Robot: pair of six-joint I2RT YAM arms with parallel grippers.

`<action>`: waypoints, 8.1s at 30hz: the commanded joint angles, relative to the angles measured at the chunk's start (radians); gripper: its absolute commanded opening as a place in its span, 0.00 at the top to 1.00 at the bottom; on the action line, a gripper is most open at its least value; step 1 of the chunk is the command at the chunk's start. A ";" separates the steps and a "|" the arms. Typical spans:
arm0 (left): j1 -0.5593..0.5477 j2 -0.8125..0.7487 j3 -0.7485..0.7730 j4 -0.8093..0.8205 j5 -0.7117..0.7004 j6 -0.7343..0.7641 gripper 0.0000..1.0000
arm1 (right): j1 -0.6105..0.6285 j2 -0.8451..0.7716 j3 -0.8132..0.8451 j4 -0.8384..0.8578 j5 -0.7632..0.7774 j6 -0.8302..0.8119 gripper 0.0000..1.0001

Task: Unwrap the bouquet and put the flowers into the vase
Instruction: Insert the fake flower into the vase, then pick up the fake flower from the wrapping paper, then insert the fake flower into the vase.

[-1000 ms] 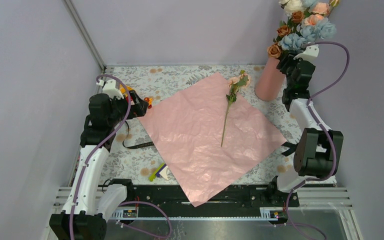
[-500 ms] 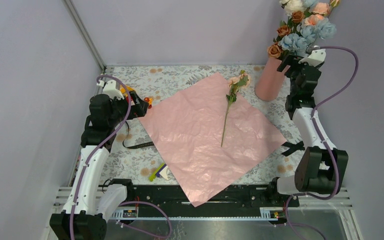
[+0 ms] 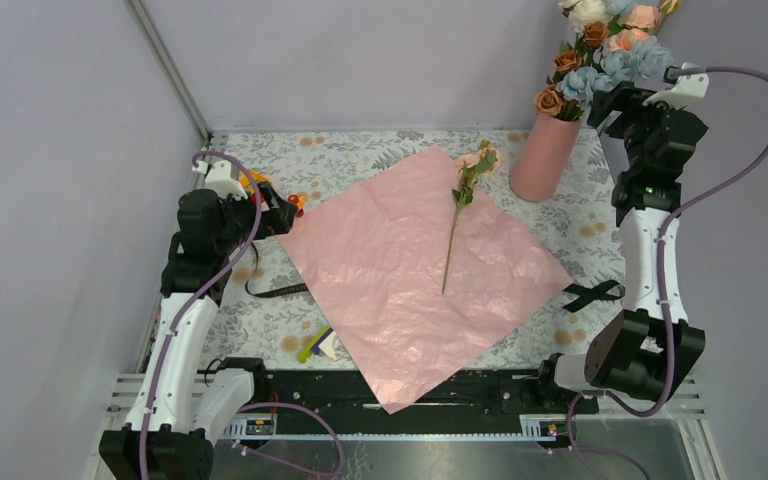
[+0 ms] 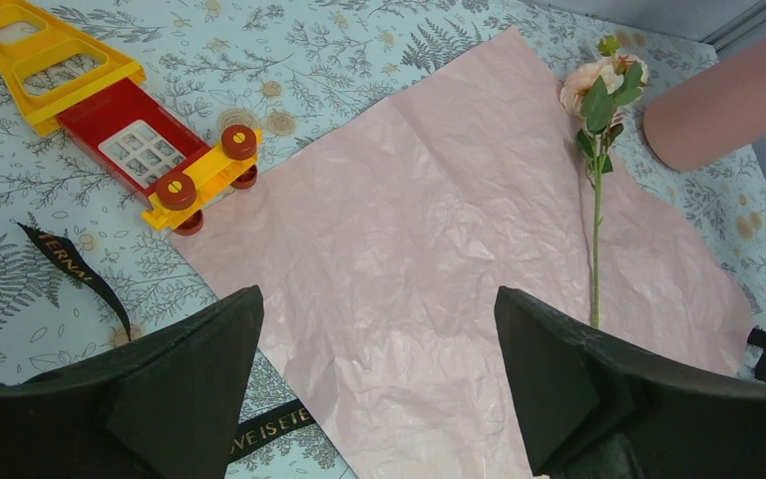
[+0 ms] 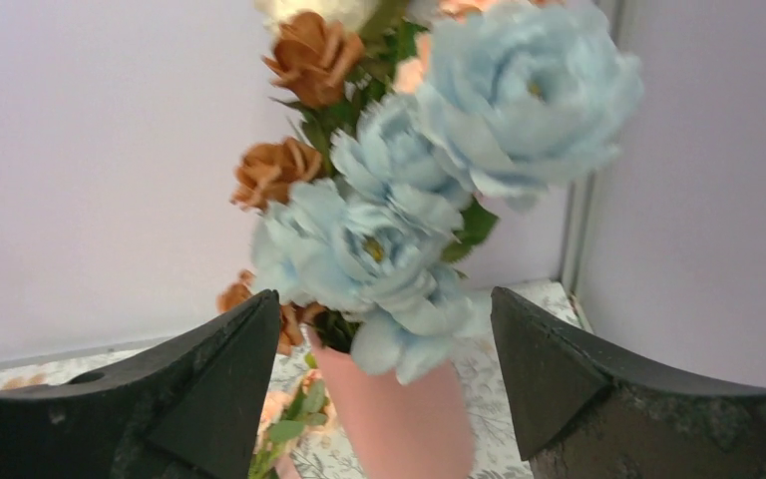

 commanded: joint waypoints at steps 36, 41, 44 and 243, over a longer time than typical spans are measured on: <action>-0.028 -0.012 -0.001 0.060 0.001 -0.028 0.09 | -0.005 -0.092 0.078 -0.339 -0.057 0.055 0.27; -0.104 -0.025 -0.003 0.060 -0.040 -0.097 0.09 | -0.005 -0.179 0.056 -0.492 -0.103 0.094 0.23; -0.188 -0.025 -0.021 0.070 -0.093 -0.148 0.09 | -0.005 -0.231 0.033 -0.574 -0.142 0.142 0.23; -0.050 -0.027 0.049 -0.069 -0.206 0.121 0.09 | 0.306 0.233 0.606 -0.065 0.288 -0.296 1.00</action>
